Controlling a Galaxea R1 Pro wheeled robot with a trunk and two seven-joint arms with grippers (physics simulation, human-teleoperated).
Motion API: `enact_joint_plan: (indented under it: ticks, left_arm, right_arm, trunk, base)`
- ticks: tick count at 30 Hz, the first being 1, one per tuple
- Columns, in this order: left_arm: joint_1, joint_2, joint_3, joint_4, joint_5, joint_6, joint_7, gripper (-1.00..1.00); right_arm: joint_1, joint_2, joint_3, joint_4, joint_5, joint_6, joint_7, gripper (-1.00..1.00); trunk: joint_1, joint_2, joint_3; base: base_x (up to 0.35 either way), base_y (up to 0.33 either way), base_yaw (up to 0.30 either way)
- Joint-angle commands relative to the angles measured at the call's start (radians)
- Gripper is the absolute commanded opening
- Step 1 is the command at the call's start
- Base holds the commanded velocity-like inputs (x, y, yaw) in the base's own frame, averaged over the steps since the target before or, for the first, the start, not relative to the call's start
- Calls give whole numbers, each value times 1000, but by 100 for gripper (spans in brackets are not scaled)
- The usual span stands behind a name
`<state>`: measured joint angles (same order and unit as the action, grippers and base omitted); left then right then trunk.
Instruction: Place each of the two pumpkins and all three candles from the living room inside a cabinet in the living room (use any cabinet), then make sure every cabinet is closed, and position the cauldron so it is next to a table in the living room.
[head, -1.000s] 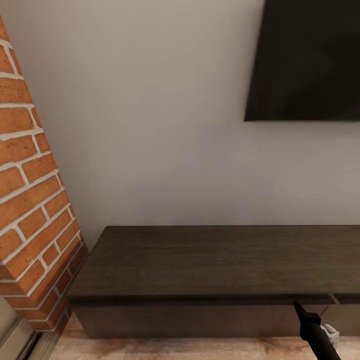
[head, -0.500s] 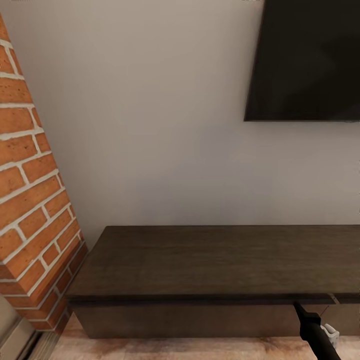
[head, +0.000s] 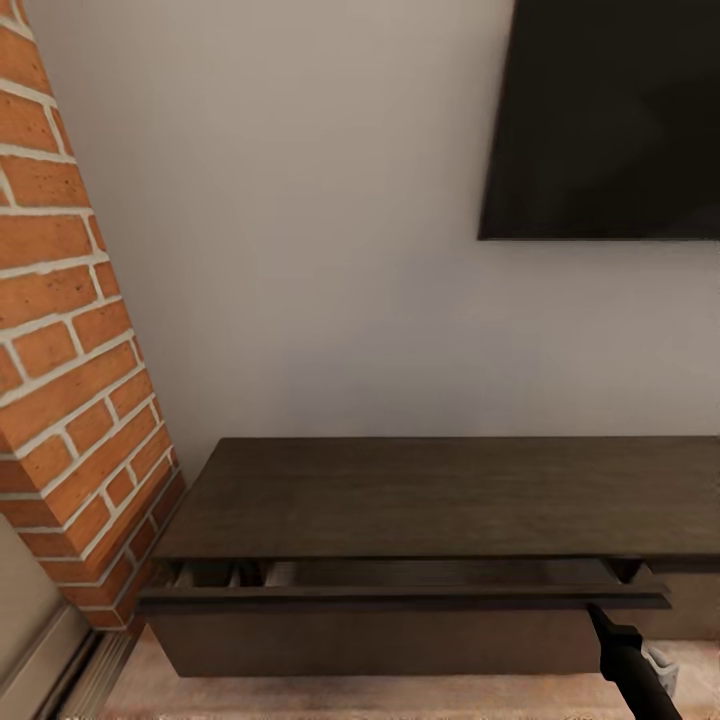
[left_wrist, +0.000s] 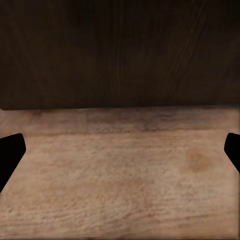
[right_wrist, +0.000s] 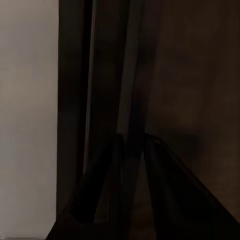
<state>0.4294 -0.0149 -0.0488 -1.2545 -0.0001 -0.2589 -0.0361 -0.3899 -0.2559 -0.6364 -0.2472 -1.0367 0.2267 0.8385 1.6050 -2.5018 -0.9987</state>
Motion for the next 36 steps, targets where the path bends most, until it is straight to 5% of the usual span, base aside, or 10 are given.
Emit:
enact_joint_plan:
  ticks: [1,36]
  left_arm:
    - [0,0,1,0,0,-2,-4,100]
    - [0,0,1,0,0,-2,-5,100]
  right_arm:
    - [-1,0,0,-1,-20,17,19,-100]
    - [-1,1,0,-1,-20,17,19,-100]
  trunk:
    - [-1,0,-1]
    - [-1,0,-1]
  base:
    - [-64,0,0]
    - [-68,0,0]
